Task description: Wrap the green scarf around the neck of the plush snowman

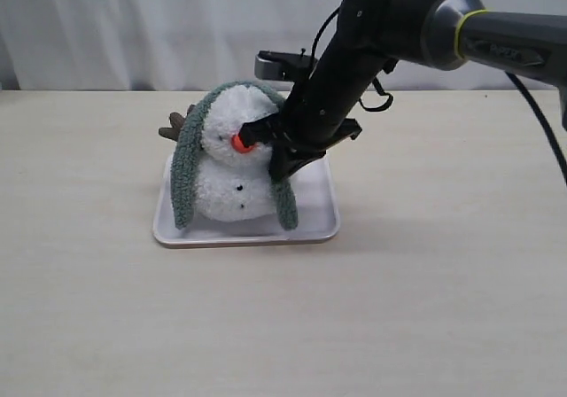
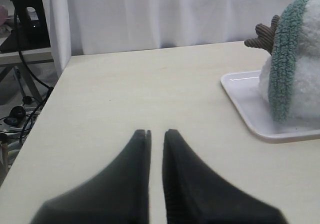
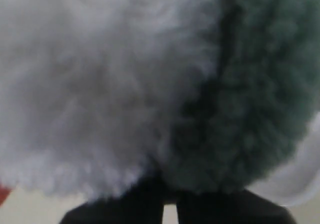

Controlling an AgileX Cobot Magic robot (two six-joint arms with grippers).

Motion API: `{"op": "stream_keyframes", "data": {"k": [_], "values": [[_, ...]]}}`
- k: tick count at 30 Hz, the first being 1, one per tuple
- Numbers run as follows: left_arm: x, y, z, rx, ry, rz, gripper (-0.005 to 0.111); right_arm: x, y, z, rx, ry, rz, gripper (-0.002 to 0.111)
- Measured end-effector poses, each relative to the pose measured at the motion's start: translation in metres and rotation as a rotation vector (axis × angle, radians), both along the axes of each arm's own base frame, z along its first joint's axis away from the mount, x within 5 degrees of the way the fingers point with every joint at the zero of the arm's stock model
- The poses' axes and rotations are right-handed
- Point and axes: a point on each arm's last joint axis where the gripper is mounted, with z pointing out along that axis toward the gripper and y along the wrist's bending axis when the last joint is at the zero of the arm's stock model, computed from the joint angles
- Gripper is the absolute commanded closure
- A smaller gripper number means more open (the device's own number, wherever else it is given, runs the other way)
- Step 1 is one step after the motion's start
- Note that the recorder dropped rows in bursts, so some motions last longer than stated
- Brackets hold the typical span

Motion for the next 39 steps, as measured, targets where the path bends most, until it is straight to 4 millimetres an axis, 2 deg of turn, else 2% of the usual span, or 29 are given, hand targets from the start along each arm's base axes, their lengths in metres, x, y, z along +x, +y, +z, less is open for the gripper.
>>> {"op": "stream_keyframes", "data": {"k": [3,9,11,15,18,20,23,27,30,34,36,39], "values": [[0.0,0.0,0.0,0.0,0.0,0.0,0.096,-0.001,0.005,-0.007,0.048,0.038,0.017,0.104],[0.0,0.0,0.0,0.0,0.0,0.0,0.096,-0.005,0.007,-0.006,0.063,0.07,0.058,0.102],[0.0,0.0,0.0,0.0,0.0,0.0,0.096,-0.006,0.005,-0.007,0.048,0.066,0.071,0.094],[0.0,0.0,0.0,0.0,0.0,0.0,0.096,-0.005,0.004,-0.007,0.028,0.057,0.08,0.066],[0.0,0.0,0.0,0.0,0.0,0.0,0.096,-0.007,0.003,-0.008,0.024,0.072,0.086,0.051],[0.0,0.0,0.0,0.0,0.0,0.0,0.096,-0.009,0.003,-0.008,0.016,0.1,0.099,0.046],[0.0,0.0,0.0,0.0,0.0,0.0,0.096,-0.012,0.002,-0.006,0.012,0.118,0.109,0.045],[0.0,0.0,0.0,0.0,0.0,0.0,0.096,-0.015,0.0,0.012,0.025,0.085,0.112,0.045],[0.0,0.0,0.0,0.0,0.0,0.0,0.096,-0.023,-0.003,0.05,0.057,0.007,0.112,0.045],[0.0,0.0,0.0,0.0,0.0,0.0,0.096,-0.035,-0.004,0.082,0.086,-0.05,0.102,0.045],[0.0,0.0,0.0,0.0,0.0,0.0,0.096,-0.041,0.001,0.089,0.092,-0.063,0.12,0.045],[0.0,0.0,0.0,0.0,0.0,0.0,0.096,-0.044,0.005,0.089,0.094,-0.061,0.134,0.045]]}}
